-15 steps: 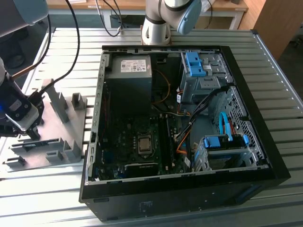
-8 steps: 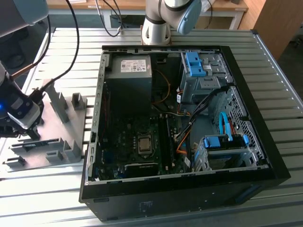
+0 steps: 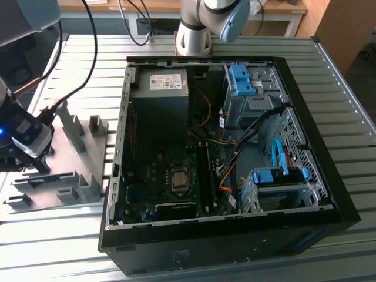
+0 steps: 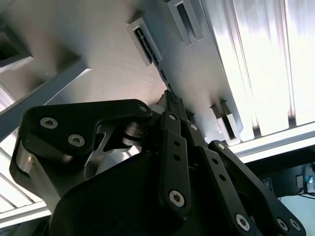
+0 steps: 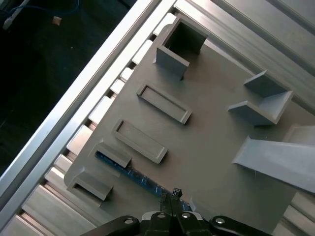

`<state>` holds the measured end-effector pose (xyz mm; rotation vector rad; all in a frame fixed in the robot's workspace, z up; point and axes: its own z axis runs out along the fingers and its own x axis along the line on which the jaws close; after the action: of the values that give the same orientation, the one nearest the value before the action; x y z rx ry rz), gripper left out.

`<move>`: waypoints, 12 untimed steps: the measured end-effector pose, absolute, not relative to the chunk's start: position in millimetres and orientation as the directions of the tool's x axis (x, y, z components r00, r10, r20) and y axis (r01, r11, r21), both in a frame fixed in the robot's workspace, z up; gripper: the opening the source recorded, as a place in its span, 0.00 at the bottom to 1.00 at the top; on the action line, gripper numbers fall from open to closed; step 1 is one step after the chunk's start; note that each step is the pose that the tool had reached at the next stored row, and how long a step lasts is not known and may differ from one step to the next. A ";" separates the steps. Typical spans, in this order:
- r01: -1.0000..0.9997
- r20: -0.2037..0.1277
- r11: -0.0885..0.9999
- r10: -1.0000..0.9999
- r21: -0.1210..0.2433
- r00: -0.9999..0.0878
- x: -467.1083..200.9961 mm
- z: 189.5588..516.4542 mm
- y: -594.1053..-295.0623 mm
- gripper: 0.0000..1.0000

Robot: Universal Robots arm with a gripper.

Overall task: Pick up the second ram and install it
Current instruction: 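Pick up the second ram and move it above second insertion slot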

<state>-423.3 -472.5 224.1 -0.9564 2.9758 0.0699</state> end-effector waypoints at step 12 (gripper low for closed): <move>-0.653 -0.028 0.757 -0.652 0.038 -0.758 -423.3 224.1 -472.5 0.10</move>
<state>-423.3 -472.5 224.1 -1.0891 2.9319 0.0711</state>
